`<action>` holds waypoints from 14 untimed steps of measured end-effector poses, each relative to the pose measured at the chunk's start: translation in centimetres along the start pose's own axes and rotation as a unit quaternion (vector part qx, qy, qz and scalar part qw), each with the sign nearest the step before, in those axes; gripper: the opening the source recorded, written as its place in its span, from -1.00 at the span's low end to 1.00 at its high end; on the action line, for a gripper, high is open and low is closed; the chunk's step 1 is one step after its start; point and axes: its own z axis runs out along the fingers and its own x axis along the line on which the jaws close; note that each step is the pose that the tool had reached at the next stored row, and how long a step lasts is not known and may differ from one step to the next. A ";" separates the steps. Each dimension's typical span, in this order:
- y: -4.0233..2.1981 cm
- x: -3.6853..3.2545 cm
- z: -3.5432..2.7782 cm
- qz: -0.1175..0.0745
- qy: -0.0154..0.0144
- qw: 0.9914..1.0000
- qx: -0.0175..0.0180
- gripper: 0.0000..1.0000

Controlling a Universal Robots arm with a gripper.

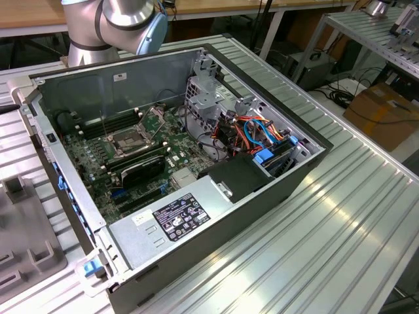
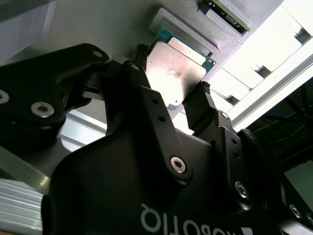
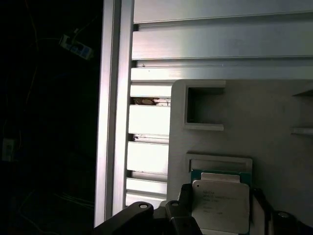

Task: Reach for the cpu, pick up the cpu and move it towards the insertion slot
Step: 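Pick up the cpu and move it towards the insertion slot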

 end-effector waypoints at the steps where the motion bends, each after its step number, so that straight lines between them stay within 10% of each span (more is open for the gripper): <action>1: 0.00 0.00 -0.01 0.000 0.000 1.000 0.000 0.09; 14: 0.00 0.00 -0.50 0.000 0.000 1.000 0.000 0.09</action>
